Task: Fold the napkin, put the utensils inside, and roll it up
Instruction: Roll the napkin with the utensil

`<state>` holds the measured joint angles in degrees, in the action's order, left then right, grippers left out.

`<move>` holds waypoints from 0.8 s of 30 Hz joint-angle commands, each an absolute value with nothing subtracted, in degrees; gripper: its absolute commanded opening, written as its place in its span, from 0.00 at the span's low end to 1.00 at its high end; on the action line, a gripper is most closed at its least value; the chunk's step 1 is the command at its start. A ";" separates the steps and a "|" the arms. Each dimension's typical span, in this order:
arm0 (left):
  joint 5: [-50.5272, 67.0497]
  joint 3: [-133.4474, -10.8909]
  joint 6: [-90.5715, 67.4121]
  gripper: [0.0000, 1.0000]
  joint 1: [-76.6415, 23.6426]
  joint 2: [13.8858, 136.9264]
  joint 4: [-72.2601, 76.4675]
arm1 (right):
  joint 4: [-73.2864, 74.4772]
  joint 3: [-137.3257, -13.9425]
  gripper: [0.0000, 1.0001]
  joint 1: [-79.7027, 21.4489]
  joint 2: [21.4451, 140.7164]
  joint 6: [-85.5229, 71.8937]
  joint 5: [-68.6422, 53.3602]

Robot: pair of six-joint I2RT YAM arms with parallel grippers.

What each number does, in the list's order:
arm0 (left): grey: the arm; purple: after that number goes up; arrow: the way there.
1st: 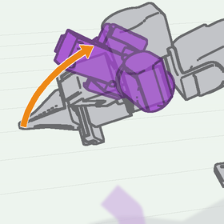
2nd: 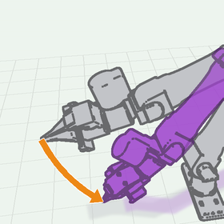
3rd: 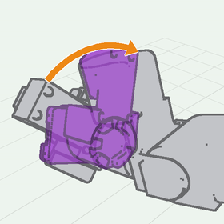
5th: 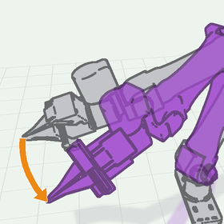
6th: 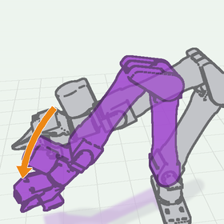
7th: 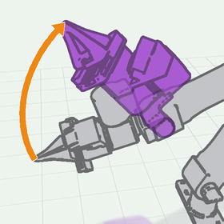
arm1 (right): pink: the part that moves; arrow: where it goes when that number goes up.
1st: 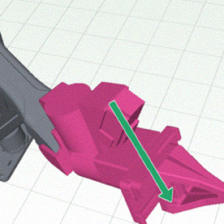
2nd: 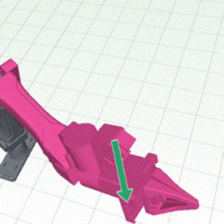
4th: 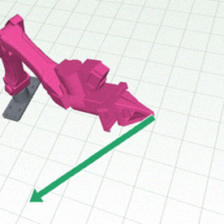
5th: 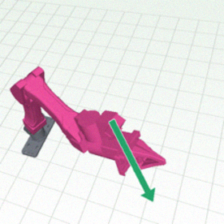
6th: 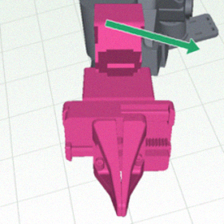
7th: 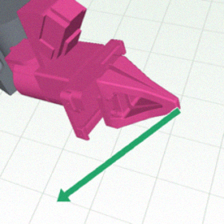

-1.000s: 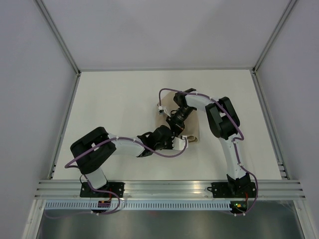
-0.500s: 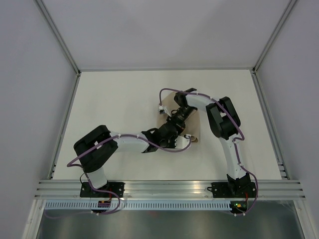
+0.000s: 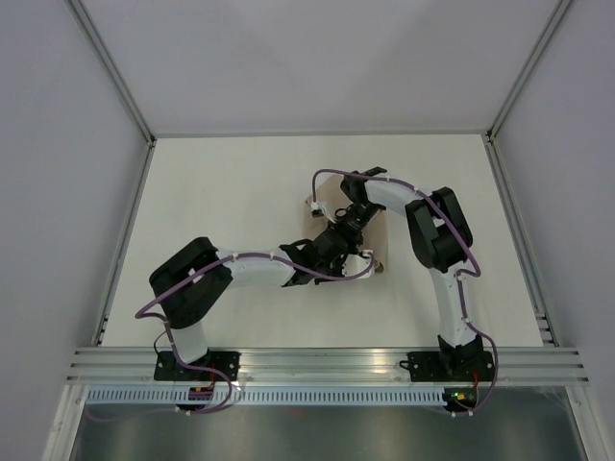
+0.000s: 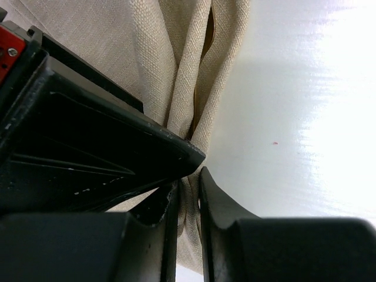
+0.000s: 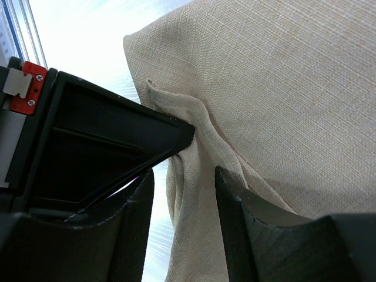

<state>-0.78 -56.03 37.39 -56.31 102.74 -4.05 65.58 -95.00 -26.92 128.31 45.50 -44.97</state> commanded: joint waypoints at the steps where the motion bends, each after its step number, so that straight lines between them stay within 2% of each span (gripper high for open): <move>1: 4.92 -57.30 32.52 0.02 -56.43 105.90 -8.70 | 62.05 -95.01 0.54 -26.02 126.74 47.37 -43.76; 10: 6.94 -60.20 30.76 0.02 -55.99 107.14 -11.16 | 65.47 -100.63 0.60 -20.04 125.25 46.85 -48.95; 18: 9.75 -63.28 28.74 0.02 -55.28 108.72 -14.23 | 63.20 -102.66 0.60 -13.37 123.23 42.46 -55.27; 24: 14.67 -69.51 25.85 0.02 -52.82 111.79 -22.58 | 60.47 -100.99 0.61 -6.78 119.45 41.48 -60.29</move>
